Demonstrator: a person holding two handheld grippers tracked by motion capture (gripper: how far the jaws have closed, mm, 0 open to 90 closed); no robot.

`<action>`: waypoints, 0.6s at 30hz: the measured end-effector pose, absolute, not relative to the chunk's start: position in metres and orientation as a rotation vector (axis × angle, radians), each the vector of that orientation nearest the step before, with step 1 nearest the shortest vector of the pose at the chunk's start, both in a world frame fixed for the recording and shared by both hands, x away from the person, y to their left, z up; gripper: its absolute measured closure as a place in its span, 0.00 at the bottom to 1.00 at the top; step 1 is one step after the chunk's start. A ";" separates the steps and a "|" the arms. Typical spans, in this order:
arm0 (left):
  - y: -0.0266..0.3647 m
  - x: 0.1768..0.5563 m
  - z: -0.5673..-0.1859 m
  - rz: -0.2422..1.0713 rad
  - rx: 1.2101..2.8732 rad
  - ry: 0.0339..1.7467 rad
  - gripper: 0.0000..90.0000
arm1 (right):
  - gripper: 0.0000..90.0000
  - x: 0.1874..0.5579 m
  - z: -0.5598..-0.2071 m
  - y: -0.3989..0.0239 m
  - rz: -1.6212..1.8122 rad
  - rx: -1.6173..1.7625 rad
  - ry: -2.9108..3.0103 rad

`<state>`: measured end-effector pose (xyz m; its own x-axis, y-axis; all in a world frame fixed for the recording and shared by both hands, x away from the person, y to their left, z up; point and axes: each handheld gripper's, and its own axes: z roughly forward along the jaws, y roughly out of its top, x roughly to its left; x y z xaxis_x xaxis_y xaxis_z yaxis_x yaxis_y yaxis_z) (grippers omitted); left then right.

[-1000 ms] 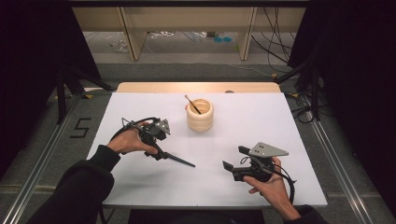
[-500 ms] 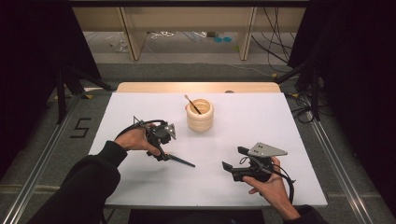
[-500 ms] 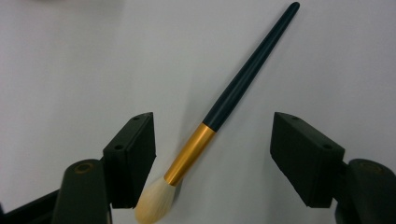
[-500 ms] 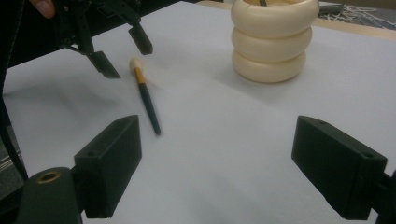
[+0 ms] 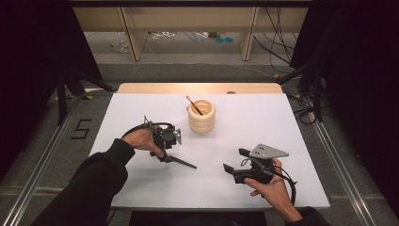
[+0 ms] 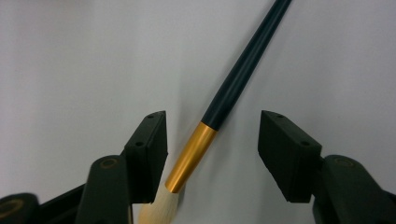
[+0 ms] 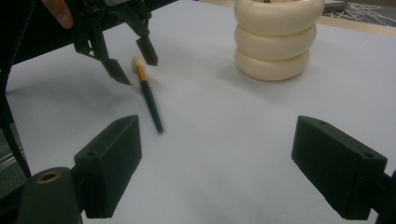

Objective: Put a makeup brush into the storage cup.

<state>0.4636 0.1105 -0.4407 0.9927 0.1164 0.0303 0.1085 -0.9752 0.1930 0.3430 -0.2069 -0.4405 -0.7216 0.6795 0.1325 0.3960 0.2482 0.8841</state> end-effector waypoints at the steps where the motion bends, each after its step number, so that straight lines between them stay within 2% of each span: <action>1: 0.110 0.464 -0.442 0.061 2.956 0.157 0.50 | 0.18 0.343 -0.441 -0.207 1.460 0.995 2.242; 18: 0.102 0.466 -0.449 0.046 3.027 0.096 0.65 | 0.19 0.343 -0.441 -0.207 1.435 0.984 2.248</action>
<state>0.4662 0.1016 -0.4493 0.9976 0.0647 0.0264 0.0613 -0.9917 0.1131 0.3432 -0.2066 -0.4410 -0.7213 0.6840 0.1088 0.3868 0.2676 0.8825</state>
